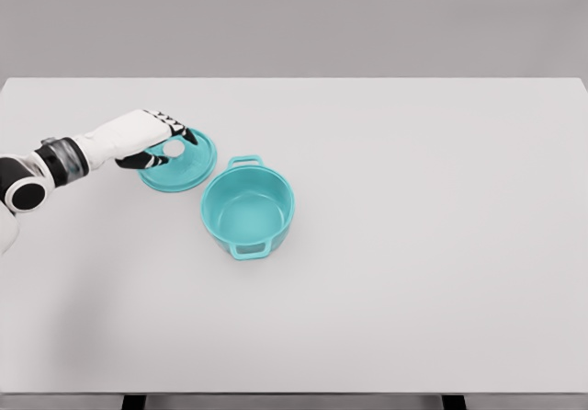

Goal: Cover the pot with left arm

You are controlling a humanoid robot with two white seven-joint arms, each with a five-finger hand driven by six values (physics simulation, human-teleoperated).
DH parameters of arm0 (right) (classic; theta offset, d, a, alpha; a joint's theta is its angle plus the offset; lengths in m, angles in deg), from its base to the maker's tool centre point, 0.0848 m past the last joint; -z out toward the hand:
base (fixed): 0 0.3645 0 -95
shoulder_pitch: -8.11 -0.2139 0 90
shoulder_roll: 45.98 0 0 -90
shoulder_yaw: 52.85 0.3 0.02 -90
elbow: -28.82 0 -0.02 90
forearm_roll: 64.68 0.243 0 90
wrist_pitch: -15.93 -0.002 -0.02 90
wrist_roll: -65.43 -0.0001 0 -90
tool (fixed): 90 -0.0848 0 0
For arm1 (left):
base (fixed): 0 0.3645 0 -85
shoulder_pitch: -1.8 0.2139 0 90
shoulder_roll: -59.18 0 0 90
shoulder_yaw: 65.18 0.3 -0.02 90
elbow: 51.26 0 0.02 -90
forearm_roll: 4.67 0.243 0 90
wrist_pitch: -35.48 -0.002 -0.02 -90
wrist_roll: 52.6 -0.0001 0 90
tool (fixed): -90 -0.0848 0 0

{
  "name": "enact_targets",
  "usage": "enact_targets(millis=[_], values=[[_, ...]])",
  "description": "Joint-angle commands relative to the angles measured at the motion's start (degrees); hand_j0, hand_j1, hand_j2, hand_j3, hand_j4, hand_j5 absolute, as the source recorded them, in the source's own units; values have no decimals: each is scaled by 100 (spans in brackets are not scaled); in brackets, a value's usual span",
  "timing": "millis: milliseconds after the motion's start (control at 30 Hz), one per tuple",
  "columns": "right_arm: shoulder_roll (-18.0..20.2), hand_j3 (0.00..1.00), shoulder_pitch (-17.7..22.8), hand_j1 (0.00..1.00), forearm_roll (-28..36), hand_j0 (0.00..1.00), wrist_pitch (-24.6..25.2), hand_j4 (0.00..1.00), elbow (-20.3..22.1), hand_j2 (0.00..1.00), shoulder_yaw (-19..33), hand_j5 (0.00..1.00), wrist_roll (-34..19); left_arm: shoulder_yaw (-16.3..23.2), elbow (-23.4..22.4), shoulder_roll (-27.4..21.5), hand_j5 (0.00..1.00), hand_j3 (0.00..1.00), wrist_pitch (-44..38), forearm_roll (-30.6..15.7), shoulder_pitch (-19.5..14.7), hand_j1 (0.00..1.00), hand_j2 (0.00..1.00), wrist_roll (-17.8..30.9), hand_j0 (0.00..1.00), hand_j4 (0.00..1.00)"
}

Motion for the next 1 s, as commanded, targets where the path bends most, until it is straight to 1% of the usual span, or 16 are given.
enact_targets(millis=[0,367,533,600,700,833,933,967], values=[[0,100,0,100,0,100,0,100,0,100,0,100,-1,-7,-64,0,69,69,-7,-11,0,69,69,-3,69,69],[0,100,0,100,0,100,0,100,0,100,0,100,-1,-7,-170,96,69,69,-7,41,-35,69,69,-11,69,69],[0,100,0,100,0,100,0,100,0,100,0,100,-1,-7,-170,96,64,64,-7,85,-35,64,64,-11,64,64],[0,100,0,100,0,100,0,100,0,100,0,100,-1,-7,-170,105,64,64,-7,85,-35,64,64,-12,64,64],[0,100,0,100,0,100,0,100,0,100,0,100,-1,-7,-205,105,60,60,-7,85,-35,60,60,-12,60,60],[0,100,0,100,0,100,0,100,-9,100,0,100,-1,19,-205,123,50,50,-7,85,-35,50,50,-12,50,50],[0,100,0,100,0,100,0,100,0,100,0,100,-1,19,-205,123,48,48,-7,77,-35,48,48,-12,48,48],[0,100,0,100,0,100,0,100,0,100,0,100,-1,19,-205,132,46,46,-7,77,-35,46,46,-12,46,46]])
